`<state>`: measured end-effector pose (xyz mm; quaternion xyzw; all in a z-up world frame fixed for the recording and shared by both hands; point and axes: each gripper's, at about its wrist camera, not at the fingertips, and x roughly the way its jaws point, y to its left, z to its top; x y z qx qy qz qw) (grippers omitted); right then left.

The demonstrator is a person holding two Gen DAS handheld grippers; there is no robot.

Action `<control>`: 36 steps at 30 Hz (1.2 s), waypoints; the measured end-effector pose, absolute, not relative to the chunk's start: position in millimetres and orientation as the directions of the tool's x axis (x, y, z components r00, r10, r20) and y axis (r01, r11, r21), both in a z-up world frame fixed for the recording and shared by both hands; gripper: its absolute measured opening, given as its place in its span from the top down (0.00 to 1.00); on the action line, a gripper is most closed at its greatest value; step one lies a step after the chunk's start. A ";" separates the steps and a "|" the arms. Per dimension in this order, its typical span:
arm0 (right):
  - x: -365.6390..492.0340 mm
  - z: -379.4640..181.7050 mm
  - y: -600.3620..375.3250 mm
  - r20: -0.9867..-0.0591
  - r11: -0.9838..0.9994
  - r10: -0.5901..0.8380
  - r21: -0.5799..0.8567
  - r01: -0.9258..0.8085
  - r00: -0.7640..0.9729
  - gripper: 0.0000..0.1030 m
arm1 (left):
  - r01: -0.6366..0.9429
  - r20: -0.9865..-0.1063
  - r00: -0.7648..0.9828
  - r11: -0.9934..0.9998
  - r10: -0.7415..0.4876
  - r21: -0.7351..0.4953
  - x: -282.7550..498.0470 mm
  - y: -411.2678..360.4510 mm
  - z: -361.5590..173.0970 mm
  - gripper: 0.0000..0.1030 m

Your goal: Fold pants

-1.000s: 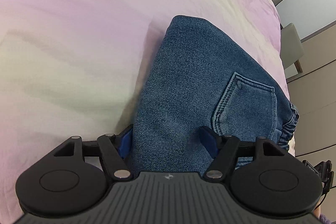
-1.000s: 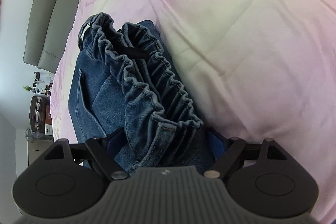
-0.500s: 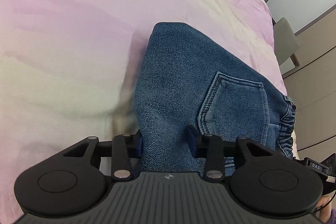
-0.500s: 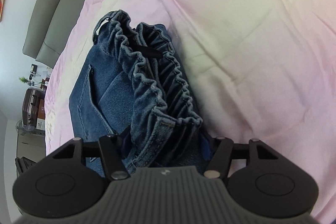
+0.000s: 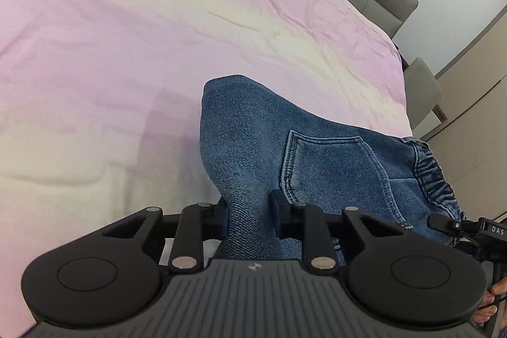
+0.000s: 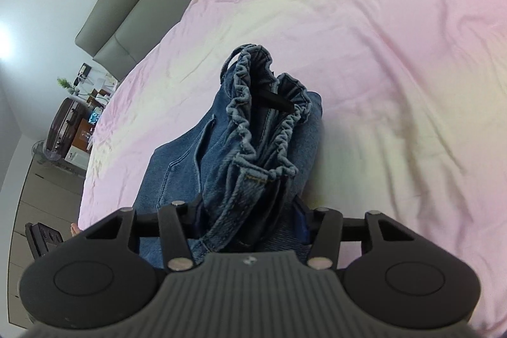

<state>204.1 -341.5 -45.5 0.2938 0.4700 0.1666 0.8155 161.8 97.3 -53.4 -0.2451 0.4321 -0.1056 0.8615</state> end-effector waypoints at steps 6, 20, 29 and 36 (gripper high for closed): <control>232.2 -37.5 -258.4 -0.614 0.732 0.629 0.674 -0.098 0.477 0.54 | -0.098 -0.692 0.666 0.887 -0.279 -0.452 150.7 172.4 -28.7 0.74; 278.8 -78.6 -100.9 -0.590 0.696 0.689 0.700 -0.161 0.421 0.54 | -0.181 -0.715 0.686 0.920 -0.136 -0.348 180.4 288.3 -61.1 0.74; 277.6 -140.3 -78.9 -0.694 0.754 0.641 0.649 -0.100 0.329 0.54 | -0.186 -0.752 0.647 0.930 -0.127 -0.317 175.7 307.0 -117.9 0.67; 281.0 -155.9 -65.6 -0.725 0.790 0.598 0.606 -0.097 0.342 0.53 | -0.215 -0.763 0.641 0.933 -0.089 -0.289 179.2 299.7 -125.0 0.61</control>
